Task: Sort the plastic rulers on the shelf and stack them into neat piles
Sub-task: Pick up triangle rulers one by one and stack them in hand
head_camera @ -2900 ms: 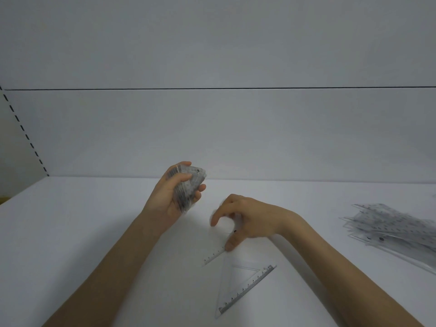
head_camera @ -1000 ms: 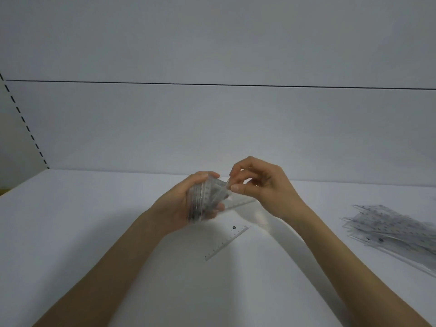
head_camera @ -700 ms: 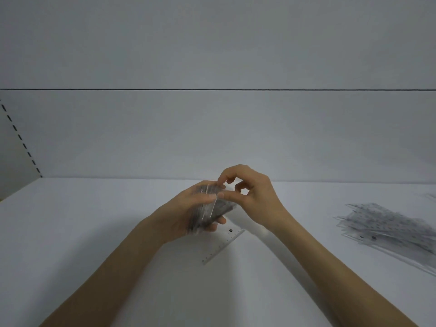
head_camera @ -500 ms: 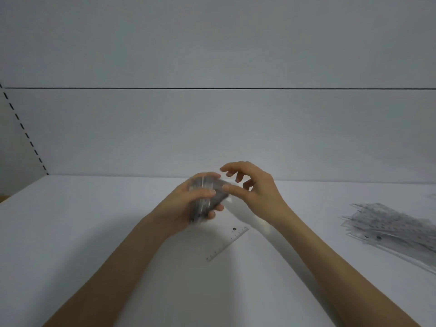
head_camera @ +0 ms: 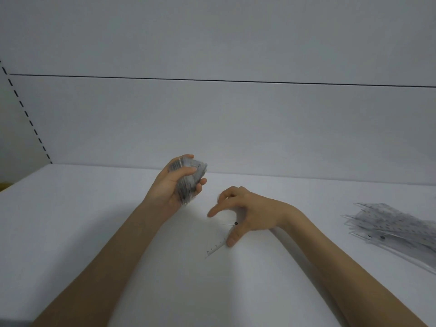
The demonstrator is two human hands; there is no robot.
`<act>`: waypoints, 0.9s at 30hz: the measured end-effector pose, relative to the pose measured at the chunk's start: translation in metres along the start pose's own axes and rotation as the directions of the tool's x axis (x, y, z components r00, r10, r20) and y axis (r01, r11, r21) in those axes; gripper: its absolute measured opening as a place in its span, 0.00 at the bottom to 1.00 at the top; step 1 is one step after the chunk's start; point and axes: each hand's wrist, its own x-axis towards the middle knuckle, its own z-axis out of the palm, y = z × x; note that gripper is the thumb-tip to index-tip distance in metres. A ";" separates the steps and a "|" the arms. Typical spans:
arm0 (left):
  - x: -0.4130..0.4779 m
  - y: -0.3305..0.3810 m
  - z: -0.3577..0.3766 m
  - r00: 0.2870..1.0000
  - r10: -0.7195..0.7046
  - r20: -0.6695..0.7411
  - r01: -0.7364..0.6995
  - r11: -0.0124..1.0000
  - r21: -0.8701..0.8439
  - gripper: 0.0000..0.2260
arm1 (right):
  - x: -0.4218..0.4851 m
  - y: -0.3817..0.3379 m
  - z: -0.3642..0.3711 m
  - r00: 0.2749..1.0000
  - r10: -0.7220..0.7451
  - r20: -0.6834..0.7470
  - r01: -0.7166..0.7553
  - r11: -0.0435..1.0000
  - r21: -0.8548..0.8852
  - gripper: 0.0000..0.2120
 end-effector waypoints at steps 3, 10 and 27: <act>0.000 0.000 0.000 1.000 0.001 -0.004 -0.001 1.000 0.016 0.10 | 0.006 0.003 0.004 0.999 -0.040 -0.026 0.040 0.999 0.009 0.26; -0.001 0.000 0.000 1.000 -0.003 0.000 0.003 0.999 0.045 0.11 | 0.005 -0.001 -0.002 0.997 0.024 0.072 -0.030 0.996 0.080 0.24; -0.010 -0.003 0.009 0.979 -0.158 0.128 0.132 0.973 0.190 0.12 | -0.013 -0.010 -0.024 0.903 -0.032 -0.429 0.288 0.785 0.548 0.10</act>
